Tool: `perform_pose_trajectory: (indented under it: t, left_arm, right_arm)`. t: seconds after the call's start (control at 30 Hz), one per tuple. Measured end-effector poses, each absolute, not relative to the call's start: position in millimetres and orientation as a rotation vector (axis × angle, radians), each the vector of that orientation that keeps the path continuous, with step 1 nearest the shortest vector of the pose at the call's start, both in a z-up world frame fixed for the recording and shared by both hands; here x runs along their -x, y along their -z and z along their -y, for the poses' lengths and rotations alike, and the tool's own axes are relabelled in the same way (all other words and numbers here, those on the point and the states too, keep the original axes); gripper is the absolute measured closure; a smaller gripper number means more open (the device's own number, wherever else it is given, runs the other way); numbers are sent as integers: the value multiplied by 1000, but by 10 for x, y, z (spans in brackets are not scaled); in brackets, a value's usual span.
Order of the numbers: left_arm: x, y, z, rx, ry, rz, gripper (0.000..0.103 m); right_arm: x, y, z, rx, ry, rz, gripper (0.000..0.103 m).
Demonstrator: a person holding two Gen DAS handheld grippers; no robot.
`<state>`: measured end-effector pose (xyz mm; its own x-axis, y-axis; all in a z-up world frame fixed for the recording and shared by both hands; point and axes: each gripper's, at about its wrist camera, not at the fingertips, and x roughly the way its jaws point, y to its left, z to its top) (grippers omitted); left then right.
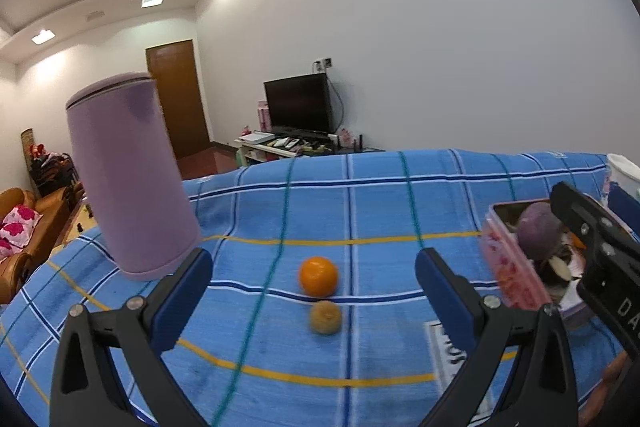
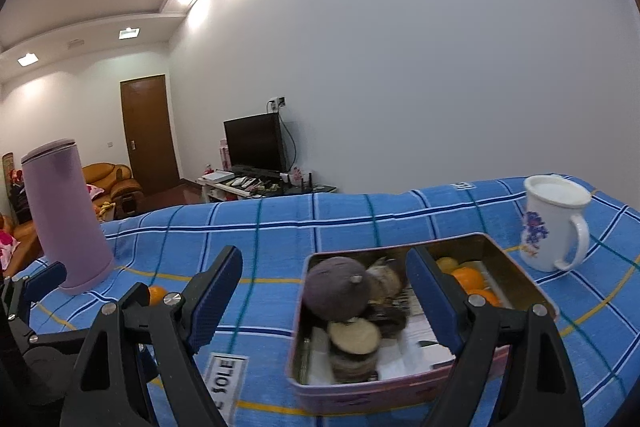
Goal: Organize fruits
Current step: 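Withdraw both tools from the tin toward the last fruits on the bedspread, then grasp the small yellow fruit with the right tool while the left grasps a mandarin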
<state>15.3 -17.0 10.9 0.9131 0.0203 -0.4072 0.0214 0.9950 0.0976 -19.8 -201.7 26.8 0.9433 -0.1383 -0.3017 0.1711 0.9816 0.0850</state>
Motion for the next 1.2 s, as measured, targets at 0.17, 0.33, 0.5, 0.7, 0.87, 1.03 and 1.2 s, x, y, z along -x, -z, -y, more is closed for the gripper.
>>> perform_pose_trajectory:
  t: [0.17,0.33,0.5,0.7,0.87,1.03,1.2]
  left_arm:
    - [-237,-92,-62,-98,-39,-435,0]
    - [-370,-64,-365,-111,-100,-463,0]
    - [-552,-2,-752,-81,-194,-529,0]
    - [-686,79,-1093,-39,-281,-591,0]
    - [-732,144,-1241,18,-280,-635,0]
    - [-765,193,-1269,26,-277,-671,0]
    - [-763,198,-1217,0,-257,-676,0]
  right_arm:
    - [99,-247,1863,-120,137,-315,18]
    - [1,-223,1650,-113,99,-330,18]
    - [-117,-207,1437,-101,50,-358,18]
    - [-373,-134,1185,-95,-34,-460,18]
    - [-576,-36,922,-49,-130,-574,18]
    - [-758,113,687,0,-237,-719,27]
    - [-909,310,531,42,-284,-849,49]
